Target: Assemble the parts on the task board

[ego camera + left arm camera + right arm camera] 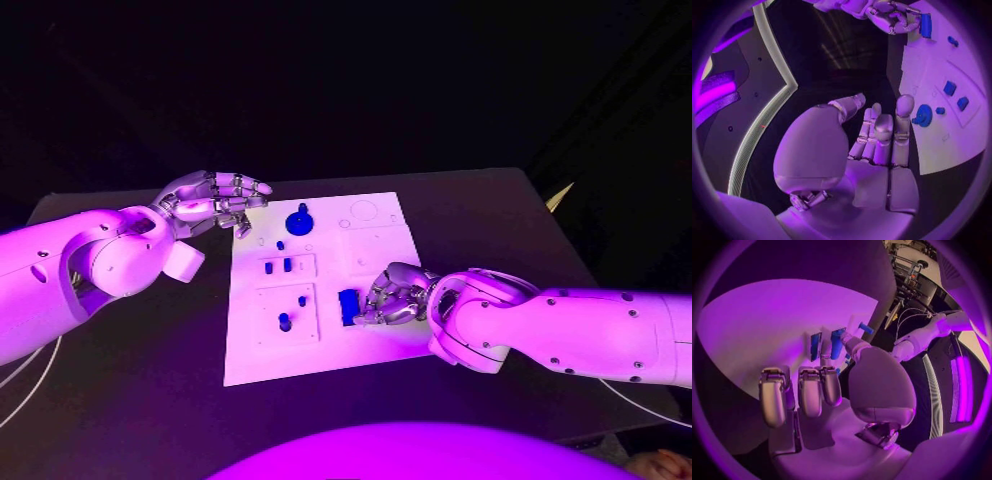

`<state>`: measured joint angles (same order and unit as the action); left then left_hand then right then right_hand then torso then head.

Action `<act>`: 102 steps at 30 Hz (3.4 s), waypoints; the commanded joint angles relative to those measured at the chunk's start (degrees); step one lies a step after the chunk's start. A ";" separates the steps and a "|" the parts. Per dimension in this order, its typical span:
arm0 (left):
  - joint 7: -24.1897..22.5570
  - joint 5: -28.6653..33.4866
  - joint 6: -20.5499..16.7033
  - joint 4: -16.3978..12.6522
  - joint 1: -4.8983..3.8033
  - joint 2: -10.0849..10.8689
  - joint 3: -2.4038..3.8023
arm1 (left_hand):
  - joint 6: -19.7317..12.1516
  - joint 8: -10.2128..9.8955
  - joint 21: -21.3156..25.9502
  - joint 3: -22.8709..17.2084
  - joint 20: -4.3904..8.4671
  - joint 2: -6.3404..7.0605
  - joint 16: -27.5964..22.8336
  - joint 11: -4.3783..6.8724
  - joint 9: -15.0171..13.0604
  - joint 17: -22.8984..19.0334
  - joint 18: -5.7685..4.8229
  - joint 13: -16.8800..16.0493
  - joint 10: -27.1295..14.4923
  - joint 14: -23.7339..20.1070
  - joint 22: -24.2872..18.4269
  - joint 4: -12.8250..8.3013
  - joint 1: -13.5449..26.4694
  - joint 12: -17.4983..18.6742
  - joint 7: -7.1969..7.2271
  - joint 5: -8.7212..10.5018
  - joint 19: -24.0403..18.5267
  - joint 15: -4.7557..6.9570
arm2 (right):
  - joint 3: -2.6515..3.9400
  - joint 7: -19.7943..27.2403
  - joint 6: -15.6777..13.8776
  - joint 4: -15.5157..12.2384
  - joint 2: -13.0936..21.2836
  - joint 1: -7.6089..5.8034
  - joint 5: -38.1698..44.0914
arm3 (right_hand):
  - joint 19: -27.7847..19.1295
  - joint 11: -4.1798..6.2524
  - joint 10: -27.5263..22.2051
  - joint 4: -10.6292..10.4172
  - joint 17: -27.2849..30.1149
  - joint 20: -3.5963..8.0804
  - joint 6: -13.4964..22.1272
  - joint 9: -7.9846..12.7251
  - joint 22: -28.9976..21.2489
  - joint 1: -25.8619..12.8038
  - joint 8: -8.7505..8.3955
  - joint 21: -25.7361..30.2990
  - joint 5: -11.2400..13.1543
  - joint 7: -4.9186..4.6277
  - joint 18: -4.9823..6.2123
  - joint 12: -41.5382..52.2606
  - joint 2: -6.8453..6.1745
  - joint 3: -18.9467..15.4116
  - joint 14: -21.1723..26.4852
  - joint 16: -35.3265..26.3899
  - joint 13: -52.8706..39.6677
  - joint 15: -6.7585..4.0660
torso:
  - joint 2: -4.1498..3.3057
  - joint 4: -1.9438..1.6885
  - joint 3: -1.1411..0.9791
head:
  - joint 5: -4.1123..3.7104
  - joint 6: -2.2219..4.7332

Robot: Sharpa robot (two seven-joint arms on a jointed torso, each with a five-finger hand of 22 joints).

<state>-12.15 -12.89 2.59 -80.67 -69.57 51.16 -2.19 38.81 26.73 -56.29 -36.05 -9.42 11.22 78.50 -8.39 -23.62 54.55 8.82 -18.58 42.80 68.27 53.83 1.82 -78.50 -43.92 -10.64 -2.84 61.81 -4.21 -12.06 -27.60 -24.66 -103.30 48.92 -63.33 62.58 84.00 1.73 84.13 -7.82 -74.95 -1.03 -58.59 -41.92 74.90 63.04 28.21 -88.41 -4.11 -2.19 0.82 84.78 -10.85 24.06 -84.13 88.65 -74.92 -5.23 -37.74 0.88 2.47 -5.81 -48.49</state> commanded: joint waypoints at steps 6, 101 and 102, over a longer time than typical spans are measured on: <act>-0.39 -0.01 0.84 -0.20 -0.02 0.03 0.04 | -0.14 0.31 0.15 -0.36 0.14 -0.21 0.24 0.21 0.07 -0.13 0.59 0.07 0.33 -0.34 0.07 -0.07 -0.24 -0.32 -1.55 -0.25 -0.36 0.16 | 0.00 -0.94 -0.90 0.67 -0.48 0.02 1.35 | 5.71 0.41 3.47 -0.17 -12.31 0.52 -0.10 0.04 14.72 0.41 0.33 -0.23 -0.04 0.34 -0.54 0.34 0.54 0.42 -5.30 -0.09 -12.25 -0.41 | 0.00 0.01 -0.03 | 0.05 -0.04; -17.65 12.89 -46.70 -9.29 9.41 -6.47 2.19 | -38.81 -26.73 56.29 36.05 9.42 -11.22 -78.50 8.39 23.62 -54.55 -8.82 18.58 -42.80 -68.27 -53.83 -1.82 78.50 43.92 10.64 2.84 -61.81 4.21 | 12.06 57.39 -19.46 13.35 -4.22 3.17 -62.58 | -84.00 -1.73 -84.13 7.82 74.95 1.03 58.59 41.92 -74.90 -63.04 -28.21 88.41 4.11 2.19 -0.82 -84.78 10.85 -24.06 84.13 -88.65 74.92 5.23 | 6.56 -0.88 -2.47 | 5.81 14.11; -17.65 12.89 -46.70 -9.29 9.41 -6.47 2.19 | -38.81 -26.73 56.29 36.05 9.42 -11.22 -78.50 8.39 23.62 -54.55 -8.82 18.58 -42.80 -68.27 -53.83 -1.82 78.50 43.92 10.64 2.84 -61.81 4.21 | 12.06 57.39 -19.46 13.35 -4.22 3.17 -62.58 | -84.00 -1.73 -84.13 7.82 74.95 1.03 58.59 41.92 -74.90 -63.04 -28.21 88.41 4.11 2.19 -0.82 -84.78 10.85 -24.06 84.13 -88.65 74.92 5.23 | 6.56 -0.88 -2.47 | 5.81 14.11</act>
<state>-28.14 -0.56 -41.37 -89.77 -60.17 44.72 -0.07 0.30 0.19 -0.31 -0.24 -0.01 -0.05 0.38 0.00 -0.05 0.05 0.32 -0.05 0.21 0.21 0.05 0.00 -0.37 -0.37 0.01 -0.19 0.19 -0.01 -0.04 27.78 -42.57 -89.82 44.67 -60.19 1.29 0.27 0.00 0.30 0.00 -0.05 0.00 -0.22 -0.05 0.05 -0.01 0.19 -0.27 -0.30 0.03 0.80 0.20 0.32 0.25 -0.29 0.13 -0.05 -0.01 -31.18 0.00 0.01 0.00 -34.37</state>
